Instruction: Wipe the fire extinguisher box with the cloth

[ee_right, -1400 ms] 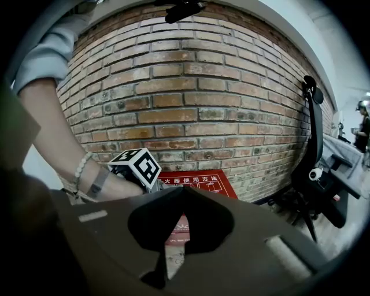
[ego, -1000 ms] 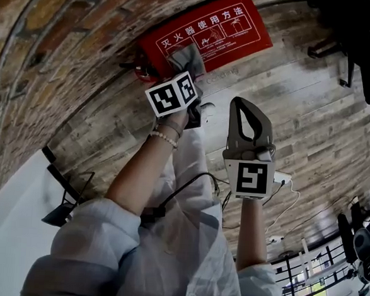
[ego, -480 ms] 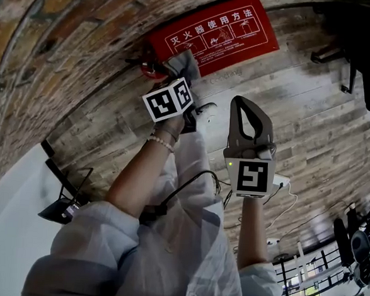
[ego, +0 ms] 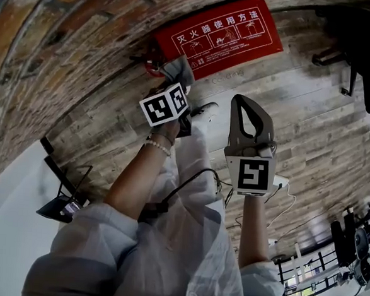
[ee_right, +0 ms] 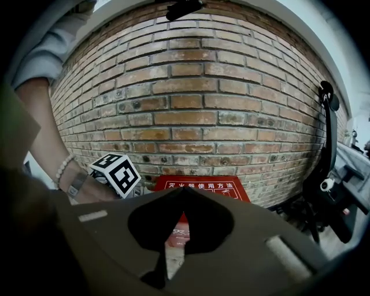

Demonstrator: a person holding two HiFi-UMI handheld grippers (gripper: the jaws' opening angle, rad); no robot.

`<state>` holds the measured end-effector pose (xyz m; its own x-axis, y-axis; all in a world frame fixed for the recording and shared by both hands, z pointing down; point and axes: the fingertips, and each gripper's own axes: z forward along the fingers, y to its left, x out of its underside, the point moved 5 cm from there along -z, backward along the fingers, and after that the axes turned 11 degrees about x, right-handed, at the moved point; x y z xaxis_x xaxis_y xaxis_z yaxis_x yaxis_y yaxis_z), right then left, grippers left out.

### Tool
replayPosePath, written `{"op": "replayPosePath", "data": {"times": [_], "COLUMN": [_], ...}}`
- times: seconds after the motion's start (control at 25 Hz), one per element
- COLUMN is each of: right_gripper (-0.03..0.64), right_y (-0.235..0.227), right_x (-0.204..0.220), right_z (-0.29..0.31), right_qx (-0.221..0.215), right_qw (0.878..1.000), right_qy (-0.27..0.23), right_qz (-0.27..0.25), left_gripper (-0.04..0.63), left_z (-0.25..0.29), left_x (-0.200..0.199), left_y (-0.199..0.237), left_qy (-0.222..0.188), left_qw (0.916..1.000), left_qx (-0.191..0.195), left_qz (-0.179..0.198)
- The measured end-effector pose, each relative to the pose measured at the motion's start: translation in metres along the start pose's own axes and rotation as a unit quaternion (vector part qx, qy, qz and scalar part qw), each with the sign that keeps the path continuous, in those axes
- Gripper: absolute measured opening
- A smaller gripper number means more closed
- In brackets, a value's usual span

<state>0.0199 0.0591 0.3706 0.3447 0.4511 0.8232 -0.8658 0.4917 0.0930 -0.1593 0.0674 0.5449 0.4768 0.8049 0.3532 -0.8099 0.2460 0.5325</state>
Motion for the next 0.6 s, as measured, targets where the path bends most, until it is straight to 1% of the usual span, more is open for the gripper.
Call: {"op": "replayPosePath", "data": {"times": [0.36,0.52,0.6], "right_gripper": [0.009,0.008,0.008], "right_y": [0.010,0.012,0.012], "right_x": [-0.001,0.000,-0.001], "right_z": [-0.001,-0.002,-0.004], "right_qx": [-0.006,-0.001,0.002], "right_qw": [1.000,1.000,1.000], "right_qy": [0.005,0.003,0.004], "right_qz": [-0.003,-0.001,-0.002], "left_gripper": [0.011,0.011,0.009], "left_z": [-0.011,-0.012,-0.014], "left_x": [0.007,0.004,0.000], "left_y": [0.014,0.012,0.007], "left_qy": [0.002,0.001,-0.003], "left_qw": [0.9999,1.0000,0.9999], "left_qx": [-0.008,-0.005,0.001], "left_qz": [-0.006,0.003,0.013]}}
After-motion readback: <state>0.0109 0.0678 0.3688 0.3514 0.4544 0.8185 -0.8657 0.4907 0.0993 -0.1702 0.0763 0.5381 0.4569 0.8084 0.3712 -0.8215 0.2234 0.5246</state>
